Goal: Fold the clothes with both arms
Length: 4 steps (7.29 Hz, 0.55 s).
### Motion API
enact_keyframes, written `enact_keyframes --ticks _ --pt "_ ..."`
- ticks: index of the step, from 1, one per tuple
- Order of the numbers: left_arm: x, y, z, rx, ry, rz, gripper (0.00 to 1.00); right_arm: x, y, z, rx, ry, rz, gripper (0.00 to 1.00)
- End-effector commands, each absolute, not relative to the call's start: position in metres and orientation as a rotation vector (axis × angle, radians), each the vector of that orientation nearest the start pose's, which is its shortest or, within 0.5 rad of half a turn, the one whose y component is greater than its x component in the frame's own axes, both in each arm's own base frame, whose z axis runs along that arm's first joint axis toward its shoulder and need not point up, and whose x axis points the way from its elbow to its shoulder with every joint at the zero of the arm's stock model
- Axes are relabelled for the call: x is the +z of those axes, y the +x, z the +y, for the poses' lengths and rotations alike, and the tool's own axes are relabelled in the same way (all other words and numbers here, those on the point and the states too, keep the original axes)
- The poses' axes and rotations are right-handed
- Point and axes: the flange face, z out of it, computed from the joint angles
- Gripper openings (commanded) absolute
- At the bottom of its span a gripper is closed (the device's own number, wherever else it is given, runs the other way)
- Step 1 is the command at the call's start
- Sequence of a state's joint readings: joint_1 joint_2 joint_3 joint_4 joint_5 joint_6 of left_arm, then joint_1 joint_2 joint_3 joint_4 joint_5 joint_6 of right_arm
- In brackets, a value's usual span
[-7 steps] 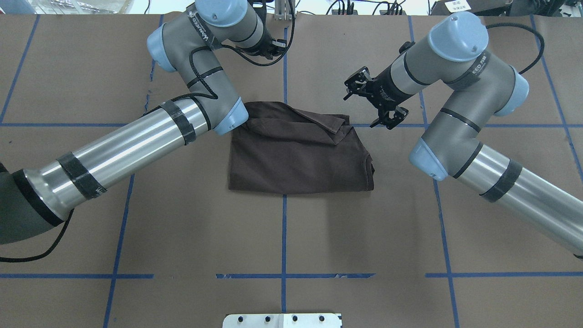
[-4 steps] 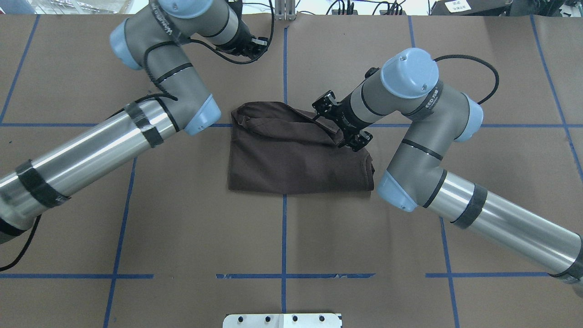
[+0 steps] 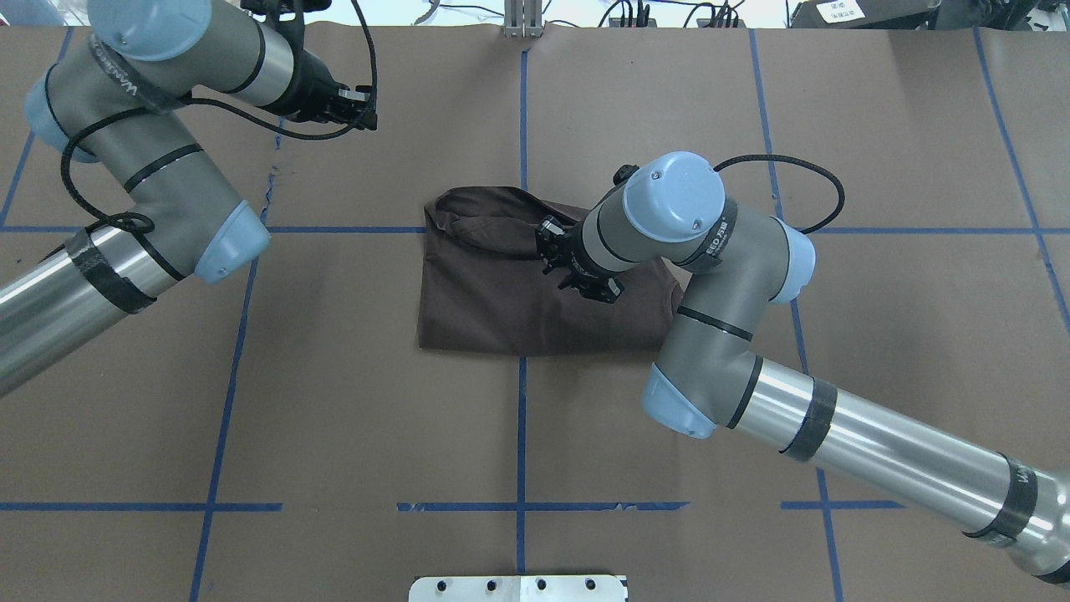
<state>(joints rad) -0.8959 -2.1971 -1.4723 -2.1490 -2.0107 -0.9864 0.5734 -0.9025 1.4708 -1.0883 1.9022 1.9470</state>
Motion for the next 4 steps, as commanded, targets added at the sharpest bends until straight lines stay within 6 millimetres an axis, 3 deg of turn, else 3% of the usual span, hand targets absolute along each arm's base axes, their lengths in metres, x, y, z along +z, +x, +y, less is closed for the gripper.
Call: enact_keyframes --ticks 1,2,4 --pt "0.27 0.358 -0.6 -0.038 0.447 1.071 1.0 0.244 -0.58 -0.482 0.604 -0.164 -1.062 0.0" --pt "0.267 0.349 -0.59 -0.034 0.459 1.082 1.0 0.24 -0.596 -0.493 0.58 -0.149 -1.044 0.0" --pt "0.267 0.349 -0.589 -0.031 0.453 1.087 1.0 0.255 -0.603 -0.5 0.55 -0.127 -1.011 0.0"
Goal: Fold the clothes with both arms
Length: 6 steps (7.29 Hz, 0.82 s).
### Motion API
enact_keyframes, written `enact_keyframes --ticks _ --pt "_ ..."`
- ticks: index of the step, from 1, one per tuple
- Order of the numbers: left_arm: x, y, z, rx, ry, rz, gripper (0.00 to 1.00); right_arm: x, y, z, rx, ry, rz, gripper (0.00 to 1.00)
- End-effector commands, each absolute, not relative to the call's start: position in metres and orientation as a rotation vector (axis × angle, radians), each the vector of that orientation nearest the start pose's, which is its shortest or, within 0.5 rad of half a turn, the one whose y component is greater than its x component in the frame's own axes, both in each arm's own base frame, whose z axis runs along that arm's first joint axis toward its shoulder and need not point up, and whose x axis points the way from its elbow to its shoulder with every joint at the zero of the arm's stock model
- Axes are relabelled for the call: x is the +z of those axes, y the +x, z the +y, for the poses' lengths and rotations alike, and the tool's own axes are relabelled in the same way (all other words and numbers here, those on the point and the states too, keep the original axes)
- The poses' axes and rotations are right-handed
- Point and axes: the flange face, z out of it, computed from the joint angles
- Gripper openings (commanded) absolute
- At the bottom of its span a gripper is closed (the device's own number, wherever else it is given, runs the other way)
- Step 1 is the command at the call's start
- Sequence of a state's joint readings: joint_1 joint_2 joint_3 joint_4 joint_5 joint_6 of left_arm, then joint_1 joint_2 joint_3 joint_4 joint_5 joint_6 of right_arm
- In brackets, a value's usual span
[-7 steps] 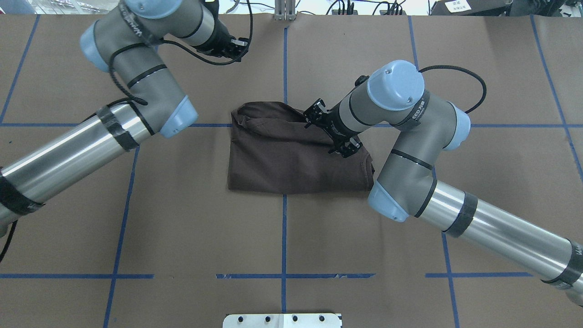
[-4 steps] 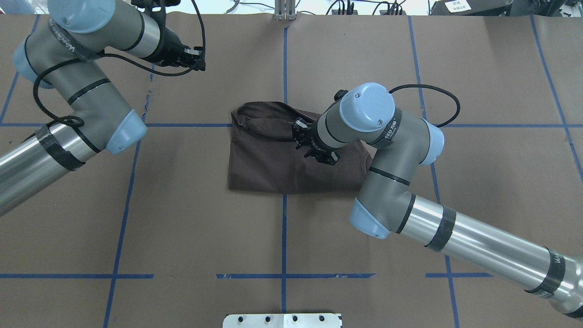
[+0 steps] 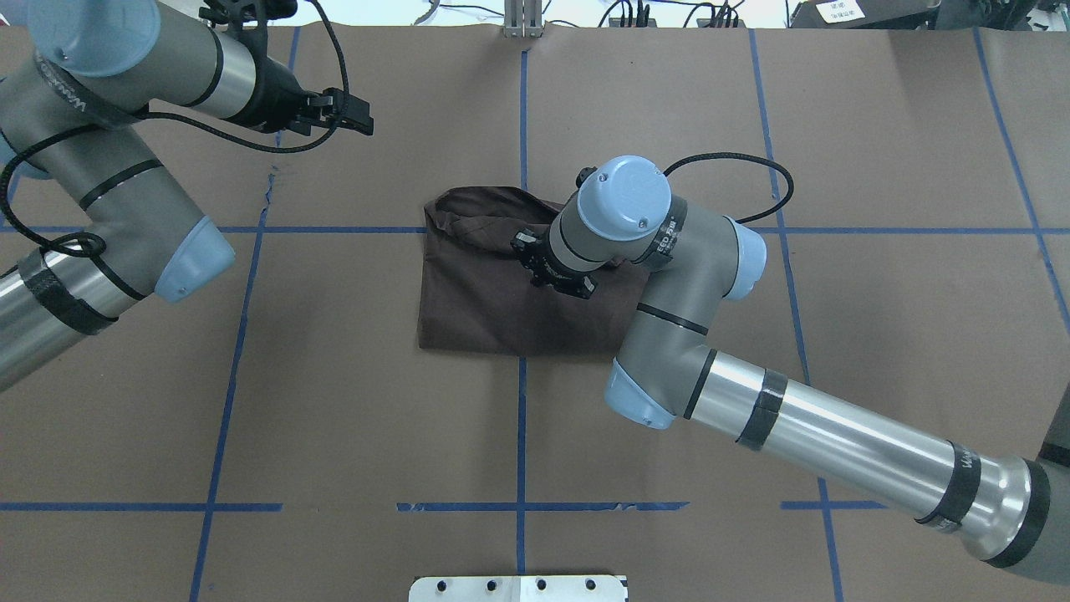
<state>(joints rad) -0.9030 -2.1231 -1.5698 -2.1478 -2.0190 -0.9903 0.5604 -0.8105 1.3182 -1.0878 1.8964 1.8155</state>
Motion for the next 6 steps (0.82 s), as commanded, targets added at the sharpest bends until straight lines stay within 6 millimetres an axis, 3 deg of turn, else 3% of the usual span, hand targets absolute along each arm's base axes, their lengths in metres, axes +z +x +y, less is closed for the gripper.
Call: enact_keyframes --ticks 1,6 --pt "0.267 0.349 -0.589 -0.032 0.452 1.087 1.0 0.257 -0.609 -0.504 0.548 -0.111 -1.0 0.0" --pt "0.275 0.349 -0.589 -0.035 0.443 1.079 1.0 0.254 -0.598 -0.546 0.56 -0.07 -0.982 0.0"
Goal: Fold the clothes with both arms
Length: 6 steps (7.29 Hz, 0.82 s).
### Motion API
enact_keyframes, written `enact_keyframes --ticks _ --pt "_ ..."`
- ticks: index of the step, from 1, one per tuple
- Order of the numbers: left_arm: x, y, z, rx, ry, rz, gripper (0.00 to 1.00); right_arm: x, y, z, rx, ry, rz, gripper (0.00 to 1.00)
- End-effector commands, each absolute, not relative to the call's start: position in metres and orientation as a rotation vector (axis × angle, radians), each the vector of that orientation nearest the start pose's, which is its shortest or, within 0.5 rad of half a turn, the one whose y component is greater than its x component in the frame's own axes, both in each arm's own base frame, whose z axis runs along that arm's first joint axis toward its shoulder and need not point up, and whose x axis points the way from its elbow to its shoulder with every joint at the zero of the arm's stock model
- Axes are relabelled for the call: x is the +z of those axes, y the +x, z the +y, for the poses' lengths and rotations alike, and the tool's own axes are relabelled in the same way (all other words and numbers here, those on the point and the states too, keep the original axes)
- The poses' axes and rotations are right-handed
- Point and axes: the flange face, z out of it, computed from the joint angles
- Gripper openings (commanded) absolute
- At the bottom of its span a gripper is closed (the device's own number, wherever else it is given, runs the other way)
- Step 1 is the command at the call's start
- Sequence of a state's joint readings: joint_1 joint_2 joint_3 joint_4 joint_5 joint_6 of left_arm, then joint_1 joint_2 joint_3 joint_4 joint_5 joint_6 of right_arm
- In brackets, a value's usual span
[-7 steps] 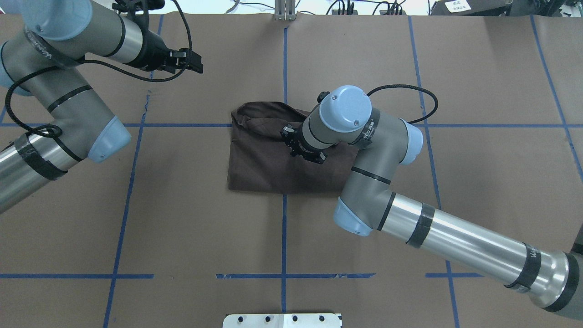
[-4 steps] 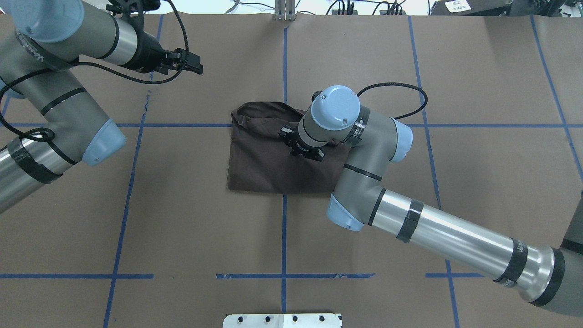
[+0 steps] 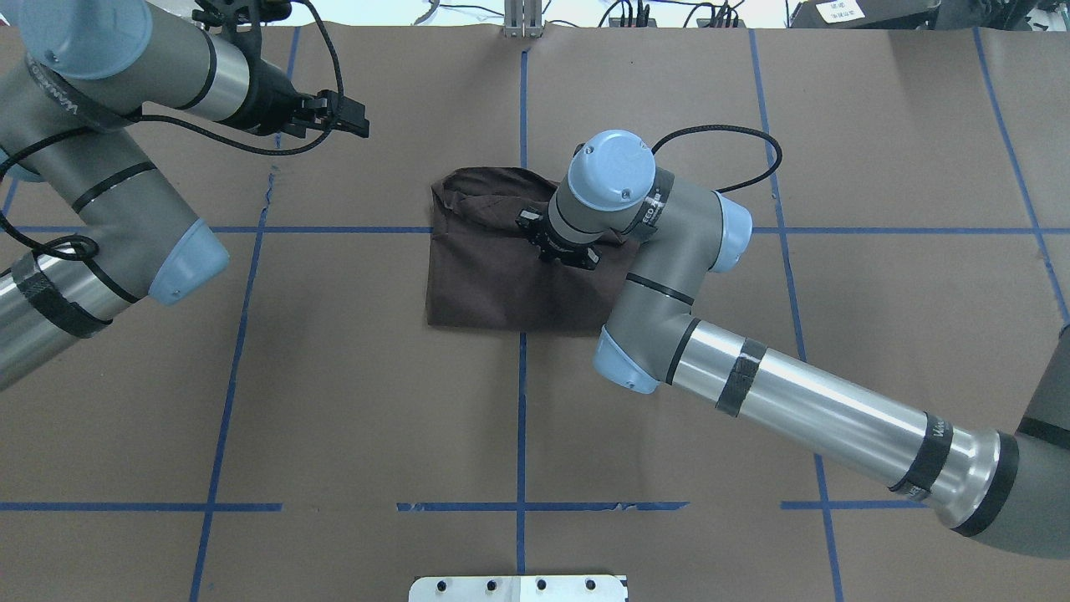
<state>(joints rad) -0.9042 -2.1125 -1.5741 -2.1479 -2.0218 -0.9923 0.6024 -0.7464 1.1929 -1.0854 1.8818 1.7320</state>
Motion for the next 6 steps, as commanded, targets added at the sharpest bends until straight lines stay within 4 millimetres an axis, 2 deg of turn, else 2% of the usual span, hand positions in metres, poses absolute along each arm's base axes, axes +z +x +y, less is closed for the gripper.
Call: enact_keyframes --ticks 1,2,5,6 --pt "0.275 0.35 -0.588 -0.034 0.443 1.08 1.0 0.253 -0.596 -0.548 0.561 -0.067 -0.984 0.0" --pt "0.276 0.35 -0.588 -0.035 0.443 1.079 1.0 0.248 -0.592 -0.553 0.568 -0.065 -0.991 0.0" --pt "0.275 0.35 -0.588 -0.036 0.443 1.08 1.0 0.256 -0.595 -0.561 0.571 -0.062 -0.968 0.0" --pt "0.276 0.35 -0.588 -0.036 0.442 1.079 1.0 0.253 -0.59 -0.578 0.58 -0.05 -0.962 0.0"
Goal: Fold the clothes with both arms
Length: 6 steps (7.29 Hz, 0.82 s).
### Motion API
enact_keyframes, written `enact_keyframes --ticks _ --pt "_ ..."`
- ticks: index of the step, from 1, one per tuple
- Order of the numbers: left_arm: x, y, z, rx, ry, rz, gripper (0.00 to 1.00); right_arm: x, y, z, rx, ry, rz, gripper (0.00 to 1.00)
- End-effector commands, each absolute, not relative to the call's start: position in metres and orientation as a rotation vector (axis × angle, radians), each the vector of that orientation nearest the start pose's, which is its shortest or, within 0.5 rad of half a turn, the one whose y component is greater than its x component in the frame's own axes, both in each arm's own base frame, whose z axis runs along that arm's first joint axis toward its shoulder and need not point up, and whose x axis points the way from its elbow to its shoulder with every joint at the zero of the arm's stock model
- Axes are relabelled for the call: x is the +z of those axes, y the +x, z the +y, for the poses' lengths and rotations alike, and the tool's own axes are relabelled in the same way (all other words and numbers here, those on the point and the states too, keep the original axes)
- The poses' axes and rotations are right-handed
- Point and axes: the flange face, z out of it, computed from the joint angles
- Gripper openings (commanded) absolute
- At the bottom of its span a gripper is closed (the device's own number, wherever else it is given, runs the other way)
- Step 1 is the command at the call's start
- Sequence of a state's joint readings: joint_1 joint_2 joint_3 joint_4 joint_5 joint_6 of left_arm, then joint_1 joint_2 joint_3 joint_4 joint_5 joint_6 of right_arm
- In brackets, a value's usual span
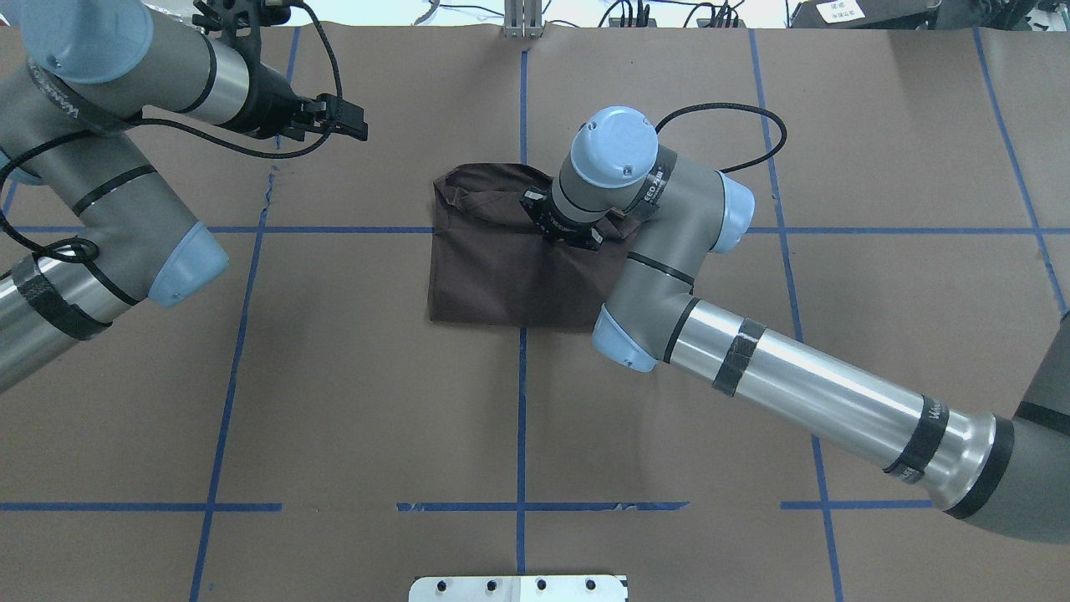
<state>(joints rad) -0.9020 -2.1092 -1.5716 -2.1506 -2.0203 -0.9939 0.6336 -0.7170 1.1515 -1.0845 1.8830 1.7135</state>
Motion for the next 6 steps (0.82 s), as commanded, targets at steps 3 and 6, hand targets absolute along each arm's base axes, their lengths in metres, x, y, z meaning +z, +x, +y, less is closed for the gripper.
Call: enact_keyframes --ticks 3,6 --pt "0.275 0.35 -0.588 -0.039 0.443 1.08 1.0 0.263 -0.566 -0.65 0.634 -0.012 -0.893 0.0" --pt "0.275 0.349 -0.586 -0.078 0.423 1.09 1.0 0.256 -0.51 -0.719 0.673 0.062 -0.869 0.0"
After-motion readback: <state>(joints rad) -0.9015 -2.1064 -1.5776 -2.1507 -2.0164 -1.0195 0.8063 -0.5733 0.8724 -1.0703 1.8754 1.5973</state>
